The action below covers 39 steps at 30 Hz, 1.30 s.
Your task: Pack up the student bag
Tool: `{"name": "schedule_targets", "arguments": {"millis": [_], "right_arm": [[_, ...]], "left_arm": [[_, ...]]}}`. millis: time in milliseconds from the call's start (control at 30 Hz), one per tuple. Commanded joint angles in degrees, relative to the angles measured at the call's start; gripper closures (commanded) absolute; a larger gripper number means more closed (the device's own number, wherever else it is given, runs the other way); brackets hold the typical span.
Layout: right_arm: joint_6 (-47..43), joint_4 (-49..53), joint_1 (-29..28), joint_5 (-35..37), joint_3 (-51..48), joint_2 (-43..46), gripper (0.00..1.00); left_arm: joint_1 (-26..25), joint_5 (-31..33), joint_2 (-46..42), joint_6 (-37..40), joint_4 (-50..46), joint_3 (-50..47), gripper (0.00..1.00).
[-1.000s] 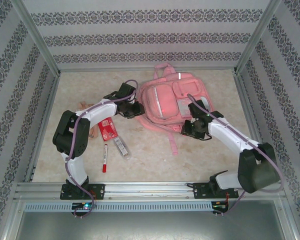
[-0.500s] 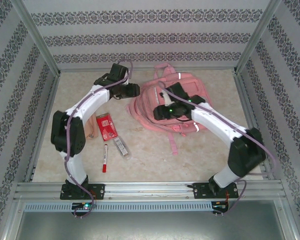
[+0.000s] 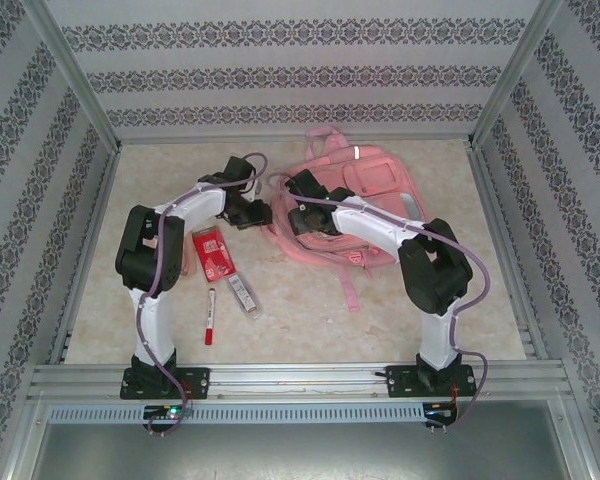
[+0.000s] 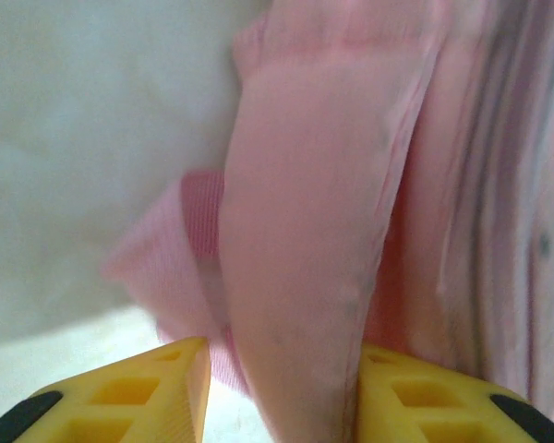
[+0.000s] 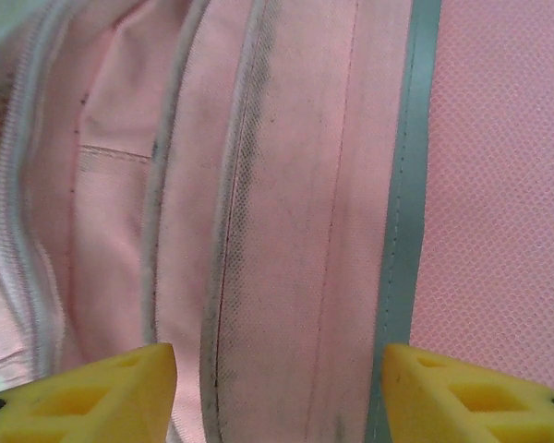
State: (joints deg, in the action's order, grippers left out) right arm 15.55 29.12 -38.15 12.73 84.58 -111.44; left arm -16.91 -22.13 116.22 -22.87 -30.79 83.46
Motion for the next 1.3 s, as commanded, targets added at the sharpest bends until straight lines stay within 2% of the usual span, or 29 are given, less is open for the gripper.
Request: {"name": "schedule_targets", "arguments": {"millis": [0, 133, 200, 267, 400, 467, 533, 633, 700, 733, 833, 900, 1000, 1100, 1267], "right_arm": [[-1.93, 1.02, -0.91, 6.93, 0.49, -1.25, 0.41], [-2.6, 1.61, -2.23, 10.54, -0.28, -1.34, 0.42], [-3.28, 2.15, -2.24, 12.88, -0.38, -1.47, 0.52], [-3.92, 2.21, -1.53, 13.63, -0.79, -1.35, 0.68], [-4.88, 1.72, 0.41, 11.27, -2.52, 0.75, 0.92], [-6.46, 1.55, 1.56, 8.08, -3.63, 2.76, 0.96], [-10.02, 1.4, 3.04, 0.54, -4.83, 5.24, 1.0], [-15.6, 0.79, 5.14, -8.96, -7.31, 10.41, 1.0], [-20.07, 0.11, 7.66, -18.84, -9.28, 14.4, 1.0], [-21.71, -0.18, 8.54, -21.24, -10.08, 16.03, 1.0], [-30.0, 0.03, 10.99, -30.79, -12.46, 20.85, 1.0], [-34.52, 0.12, 12.15, -33.13, -13.73, 23.71, 1.0], [-43.38, 1.21, 13.44, -37.27, -15.35, 27.61, 1.0], [-52.63, 1.58, 14.06, -40.94, -17.88, 31.7, 1.0], [-60.44, -0.54, 16.16, -48.29, -22.18, 35.92, 1.0]], "left_arm": [[-1.58, -3.51, -2.22, 0.33, -0.59, -3.24, 0.63], [-5.45, -2.51, -4.86, -0.81, 1.64, -7.1, 0.64], [-7.38, -2.85, -6.17, -3.06, 3.8, -9.3, 0.64], [-9.44, -3.01, -7.78, -5.9, 6.62, -11.83, 0.65], [-13.31, -5.03, -10.66, -12.01, 13.07, -17.02, 0.65], [-15.26, -5.75, -12.52, -13.33, 14.71, -19.13, 0.65], [-16.81, -5.72, -15.29, -11.56, 15.32, -20.71, 0.65], [-17.11, -4.71, -22.34, -3.57, 15.17, -22.63, 0.63], [-17.02, -2.2, -28.31, 6.05, 14.88, -23.06, 0.61], [-16.93, -2.14, -30.35, 11.16, 15.23, -23.02, 0.59], [-16.84, -2.4, -35.58, 27.65, 17.77, -23.16, 0.42], [-16.89, -1.94, -36.56, 36.99, 20.63, -23.03, 0.31], [-16.93, -2.52, -34.8, 48.92, 26.58, -22.8, 0.17], [-16.93, -7.78, -29.04, 60.75, 25.07, -17.62, 0.14], [-17.34, -7.55, -17.44, 71.55, 14.51, -4.36, 0.16]]}}
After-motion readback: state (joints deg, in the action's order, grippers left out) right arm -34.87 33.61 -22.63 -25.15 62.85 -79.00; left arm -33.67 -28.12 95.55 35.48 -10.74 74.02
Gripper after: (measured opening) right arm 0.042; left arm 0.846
